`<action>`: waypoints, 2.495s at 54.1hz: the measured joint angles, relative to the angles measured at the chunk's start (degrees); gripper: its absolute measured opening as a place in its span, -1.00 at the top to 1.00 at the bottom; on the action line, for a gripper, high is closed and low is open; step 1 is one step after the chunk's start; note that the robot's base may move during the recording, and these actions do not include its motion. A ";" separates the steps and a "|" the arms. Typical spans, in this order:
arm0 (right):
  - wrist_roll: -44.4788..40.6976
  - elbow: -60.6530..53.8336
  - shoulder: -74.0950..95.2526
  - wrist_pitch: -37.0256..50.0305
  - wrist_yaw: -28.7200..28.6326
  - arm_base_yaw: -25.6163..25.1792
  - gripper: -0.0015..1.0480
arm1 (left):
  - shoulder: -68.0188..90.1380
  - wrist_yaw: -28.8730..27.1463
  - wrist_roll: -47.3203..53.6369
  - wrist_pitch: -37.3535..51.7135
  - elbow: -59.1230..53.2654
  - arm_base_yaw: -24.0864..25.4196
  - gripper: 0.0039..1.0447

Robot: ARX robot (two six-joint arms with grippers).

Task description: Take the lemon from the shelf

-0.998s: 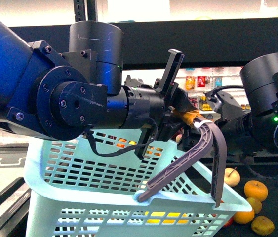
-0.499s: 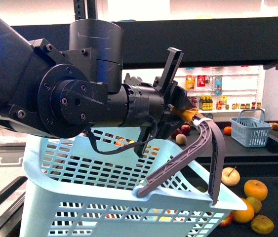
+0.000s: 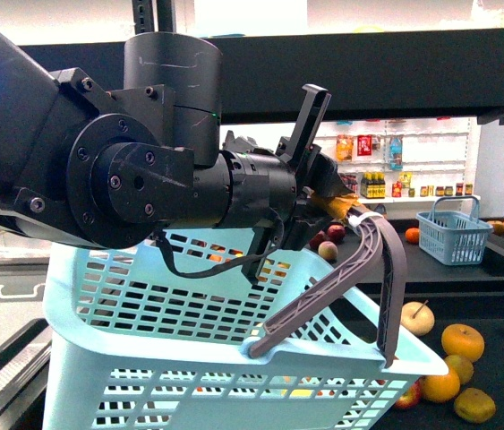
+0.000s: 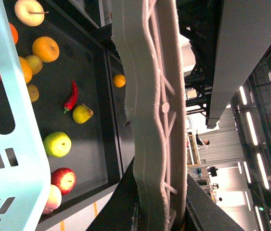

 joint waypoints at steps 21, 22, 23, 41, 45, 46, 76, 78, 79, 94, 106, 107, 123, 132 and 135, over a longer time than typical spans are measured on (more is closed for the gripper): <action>-0.11 -4.79 -9.97 -4.63 0.11 0.04 0.95 | 0.00 0.17 -0.13 0.00 0.00 0.00 0.79; -0.11 -4.92 -10.01 -4.63 0.11 0.04 0.95 | 0.00 0.20 -0.13 0.00 0.00 0.00 0.79; -0.11 -5.22 -10.16 -4.63 0.11 0.04 0.95 | 0.00 0.17 -0.07 0.00 0.00 0.00 0.79; -0.09 -7.32 -12.00 -4.24 0.11 0.04 0.95 | 0.00 0.04 -0.11 0.00 0.00 0.02 0.79; -0.09 -7.65 -12.22 -4.20 0.11 0.04 0.95 | 0.00 0.04 -0.09 0.00 0.00 0.02 0.79; -0.17 -7.76 -12.35 -4.20 0.11 0.04 0.91 | 0.00 0.04 -0.07 0.00 0.00 0.02 0.79; -0.11 -7.93 -12.41 -4.20 0.11 0.02 -0.87 | 0.00 0.04 -0.09 0.00 0.00 0.02 0.79; -0.11 -7.93 -12.41 -4.20 0.11 0.04 -0.85 | 0.00 0.04 -0.09 0.00 0.00 0.02 0.79; -0.11 -7.93 -12.41 -4.20 0.11 0.04 -0.85 | 0.00 -0.09 0.15 -0.15 0.00 0.02 0.79; -0.11 -7.93 -12.46 -4.20 0.11 0.04 -0.85 | 0.00 -7.43 2.86 -3.34 0.50 1.73 0.79; -0.11 -7.93 -12.50 -4.20 0.07 0.02 -0.85 | 0.00 -17.62 -4.31 5.16 0.52 10.16 0.79; -0.13 -7.93 -12.50 -4.20 0.07 0.02 -0.85 | 0.00 -18.47 -5.14 6.16 0.52 11.15 0.79; -0.13 -7.93 -12.50 -4.20 0.07 0.04 -0.85 | 0.02 -24.76 -14.38 15.32 0.68 25.81 0.79; -0.11 -7.93 -12.50 -4.20 0.04 0.02 -0.85 | 0.61 -25.68 -17.53 17.92 1.31 30.86 0.79; -0.11 -7.93 -12.50 -4.20 0.04 0.02 -0.85 | 0.74 -25.99 -18.75 19.67 1.31 32.61 0.79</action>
